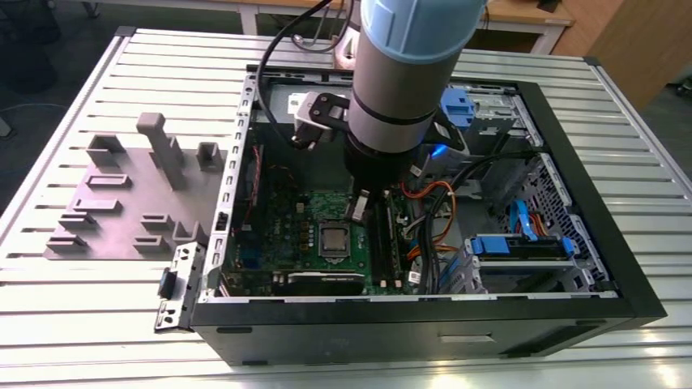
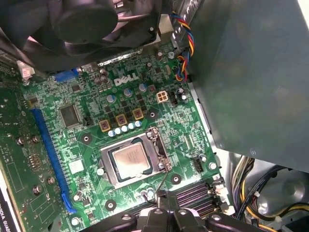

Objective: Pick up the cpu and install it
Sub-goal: 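Install the first cpu locking lever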

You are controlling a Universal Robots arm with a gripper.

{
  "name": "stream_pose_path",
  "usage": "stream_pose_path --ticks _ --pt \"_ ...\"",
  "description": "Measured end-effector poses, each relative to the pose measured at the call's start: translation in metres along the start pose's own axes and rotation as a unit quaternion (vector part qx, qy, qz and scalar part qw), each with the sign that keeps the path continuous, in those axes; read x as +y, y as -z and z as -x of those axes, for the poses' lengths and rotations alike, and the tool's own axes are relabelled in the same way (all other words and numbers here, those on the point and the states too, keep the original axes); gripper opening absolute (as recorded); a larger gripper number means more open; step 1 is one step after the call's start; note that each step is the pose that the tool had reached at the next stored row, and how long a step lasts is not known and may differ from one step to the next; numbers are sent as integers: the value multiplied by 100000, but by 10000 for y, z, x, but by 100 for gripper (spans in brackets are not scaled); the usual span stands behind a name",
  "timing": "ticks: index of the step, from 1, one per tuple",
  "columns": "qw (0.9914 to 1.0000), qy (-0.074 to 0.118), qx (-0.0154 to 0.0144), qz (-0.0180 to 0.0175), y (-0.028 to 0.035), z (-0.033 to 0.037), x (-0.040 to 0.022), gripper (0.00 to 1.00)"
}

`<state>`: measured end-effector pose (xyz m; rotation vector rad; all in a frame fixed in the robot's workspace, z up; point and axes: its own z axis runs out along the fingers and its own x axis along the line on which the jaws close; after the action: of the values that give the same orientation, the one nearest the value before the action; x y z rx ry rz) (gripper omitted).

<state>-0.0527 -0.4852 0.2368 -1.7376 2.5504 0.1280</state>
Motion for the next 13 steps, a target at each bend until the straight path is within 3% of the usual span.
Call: stream_pose_path --ticks 3,6,10,13 --pt "100000 140 8 10 -2 -17 0 11" --pt "99984 1780 72 159 -5 -22 8 11" --pt "99882 4823 191 436 -14 -25 9 11" --pt "99829 5819 217 517 -22 -36 17 11"
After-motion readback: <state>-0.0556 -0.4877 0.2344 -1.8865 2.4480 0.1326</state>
